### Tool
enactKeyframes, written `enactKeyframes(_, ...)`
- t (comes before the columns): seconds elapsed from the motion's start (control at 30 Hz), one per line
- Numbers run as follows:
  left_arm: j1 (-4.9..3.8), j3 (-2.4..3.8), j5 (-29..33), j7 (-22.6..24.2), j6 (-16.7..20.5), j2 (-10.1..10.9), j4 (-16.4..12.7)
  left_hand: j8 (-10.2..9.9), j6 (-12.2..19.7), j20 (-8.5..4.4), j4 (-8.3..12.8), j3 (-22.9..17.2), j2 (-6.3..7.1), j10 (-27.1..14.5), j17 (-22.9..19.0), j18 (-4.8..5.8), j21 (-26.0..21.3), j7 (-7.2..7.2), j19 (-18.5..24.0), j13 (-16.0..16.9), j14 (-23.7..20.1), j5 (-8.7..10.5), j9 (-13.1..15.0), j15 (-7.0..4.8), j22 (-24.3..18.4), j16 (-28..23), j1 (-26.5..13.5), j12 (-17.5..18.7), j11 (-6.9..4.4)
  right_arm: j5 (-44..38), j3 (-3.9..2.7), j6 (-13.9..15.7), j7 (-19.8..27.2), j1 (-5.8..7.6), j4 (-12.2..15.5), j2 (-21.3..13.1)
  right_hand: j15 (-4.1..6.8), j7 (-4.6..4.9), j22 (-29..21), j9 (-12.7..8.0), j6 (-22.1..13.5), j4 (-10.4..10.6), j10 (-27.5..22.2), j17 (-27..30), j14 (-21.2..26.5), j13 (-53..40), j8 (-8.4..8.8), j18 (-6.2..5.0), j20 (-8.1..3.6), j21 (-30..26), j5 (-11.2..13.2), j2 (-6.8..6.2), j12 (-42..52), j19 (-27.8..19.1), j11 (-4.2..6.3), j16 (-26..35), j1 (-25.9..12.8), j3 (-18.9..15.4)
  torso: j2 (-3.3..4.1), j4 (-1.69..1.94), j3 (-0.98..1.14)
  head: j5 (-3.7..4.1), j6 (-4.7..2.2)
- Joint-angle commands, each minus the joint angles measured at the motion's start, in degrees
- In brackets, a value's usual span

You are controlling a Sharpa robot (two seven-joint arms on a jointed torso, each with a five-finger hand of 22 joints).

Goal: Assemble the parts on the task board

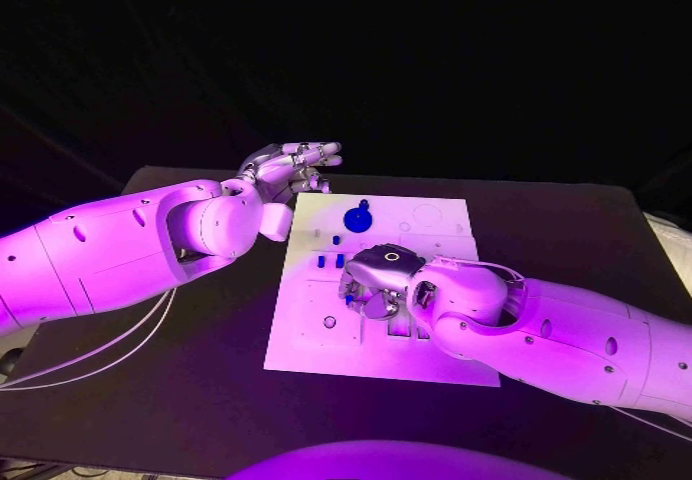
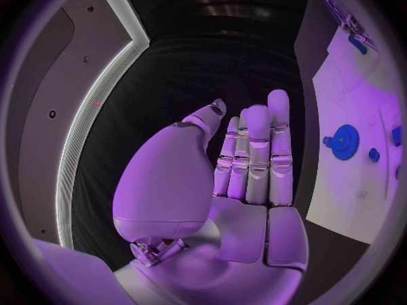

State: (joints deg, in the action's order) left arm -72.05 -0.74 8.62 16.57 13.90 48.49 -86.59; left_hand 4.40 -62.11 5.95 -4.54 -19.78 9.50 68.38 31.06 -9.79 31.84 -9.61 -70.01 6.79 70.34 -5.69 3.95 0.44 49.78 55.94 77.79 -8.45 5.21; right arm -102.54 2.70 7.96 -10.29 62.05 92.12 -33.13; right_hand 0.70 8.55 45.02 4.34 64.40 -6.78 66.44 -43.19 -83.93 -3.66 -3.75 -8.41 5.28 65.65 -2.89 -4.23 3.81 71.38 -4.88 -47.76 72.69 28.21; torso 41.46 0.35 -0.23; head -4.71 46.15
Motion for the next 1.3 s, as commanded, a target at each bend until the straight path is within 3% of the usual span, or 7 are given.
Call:
enactKeyframes(0.03,-0.02,0.04,0.2,0.05,-0.98,-0.06,-0.15,0.07,0.33,0.39,-0.01,0.21,-0.41,-0.33,-0.05,-0.64,-0.38,0.0,-0.16,0.07,-0.35,0.05,-0.05,0.17,-0.05,-0.22,0.28,-0.19,0.11,-1.32,0.21,0.38,-1.71,-0.31,-0.16,-0.09,-0.91,0.69,-1.73,-0.43,-1.84,0.18,-2.87,0.91,-0.02,0.19,0.31,0.08,0.29,-1.12,0.02,-1.05,-0.34,-1.34,-0.79,0.63,-0.74,-0.66,-0.04,-0.03,-0.01,-0.08,0.07)
enactKeyframes(0.23,-0.02,0.04,0.2,-0.05,-1.02,-0.02,-0.12,0.07,0.39,0.41,-0.06,0.34,-0.42,-0.4,-0.16,-0.63,-0.44,-0.02,-0.18,0.08,-0.4,0.06,-0.05,0.19,-0.11,-0.26,0.22,-0.23,0.14,-1.13,0.22,4.97,-1.47,-0.36,0.69,-1.03,-1.7,0.92,-11.93,-0.6,-7.05,0.7,-8.32,7.32,4.2,-0.12,0.21,-1.84,1.36,-7.75,-0.01,-2.93,0.51,-7.9,-1.41,6.53,-1.01,-4.4,-0.01,-0.08,0.09,-0.12,0.01)
enactKeyframes(0.53,0.01,0.01,0.18,-0.06,-1.03,-0.03,0.16,0.07,0.46,0.43,-0.11,0.46,-0.44,-0.49,-0.31,-0.63,-0.5,-0.05,-0.19,0.08,-0.47,0.06,-0.05,0.22,-0.17,-0.33,0.17,-0.26,0.16,3.09,-0.68,12.32,1.21,0.76,5.68,-6.85,-1.45,0.97,-9.02,-0.23,-5.11,1.27,-6.48,8.02,3.42,-0.43,-0.32,-1.4,1.25,-5.94,-0.38,-1.94,3.76,-6.19,-1.15,5.42,0.43,-6.7,-0.12,-0.06,0.07,0.29,-0.5)
enactKeyframes(0.67,0.04,-0.04,0.17,-0.06,-1.08,-0.01,0.22,0.07,0.46,0.43,-0.11,0.46,-0.44,-0.49,-0.31,-0.63,-0.5,-0.05,-0.19,0.08,-0.47,0.06,-0.05,0.22,-0.17,-0.33,0.17,-0.26,0.16,6.01,-1.17,11.02,0.98,2.69,7.84,-10.92,-1.35,0.89,-8.0,-0.22,-4.65,1.3,-5.89,8.21,3.17,-0.35,-0.32,-1.24,1.15,-5.26,-0.66,-1.71,4.28,-5.58,-1.01,5.24,0.73,-6.75,-0.09,-0.08,0.02,0.76,-0.99)
enactKeyframes(0.87,0.08,-0.16,0.17,0.05,-1.04,0.05,0.23,0.07,0.46,0.43,-0.11,0.46,-0.44,-0.49,-0.31,-0.63,-0.5,-0.05,-0.19,0.08,-0.47,0.06,-0.05,0.22,-0.17,-0.33,0.17,-0.26,0.16,8.44,-1.5,4.95,1.37,5.67,8.46,-16.95,-1.34,0.46,-8.74,-0.49,-5.58,1.29,-7.62,8.9,3.32,0.03,0.18,-1.32,1.05,-5.75,-1.69,-2.84,3.78,-6.03,-0.91,5.28,0.77,-8.69,-0.09,-0.49,-0.03,1.4,-1.79)
enactKeyframes(1.1,0.36,-0.25,0.17,0.13,-1.13,-0.2,0.46,0.07,0.51,0.45,-0.12,0.56,-0.46,-0.57,-0.34,-0.63,-0.57,-0.06,-0.19,0.09,-0.51,0.05,-0.05,0.24,-0.22,-0.33,0.18,-0.29,0.17,6.28,-1.5,1.11,0.88,6.52,6.79,-19.44,-1.54,0.08,-11.01,-0.5,-6.36,1.32,-9.89,9.83,4.1,0.02,0.15,-1.67,1.19,-7.41,-2.27,-3.0,3.29,-7.49,-1.15,5.66,1.74,-11.38,-0.07,-0.9,0.07,1.82,-2.27)
enactKeyframes(1.3,0.52,-0.27,0.17,0.07,-1.34,-0.39,0.55,0.07,0.51,0.45,-0.12,0.56,-0.46,-0.57,-0.34,-0.63,-0.57,-0.06,-0.19,0.09,-0.51,0.05,-0.05,0.24,-0.22,-0.33,0.18,-0.29,0.17,4.44,-1.37,-0.45,0.36,6.58,5.61,-19.02,-1.6,-0.15,-11.29,-0.45,-6.19,1.2,-10.12,10.12,4.19,-0.02,0.07,-1.72,1.18,-7.68,-2.29,-2.52,3.43,-7.67,-1.19,5.73,2.57,-11.78,-0.08,-0.57,-0.06,2.11,-2.4)
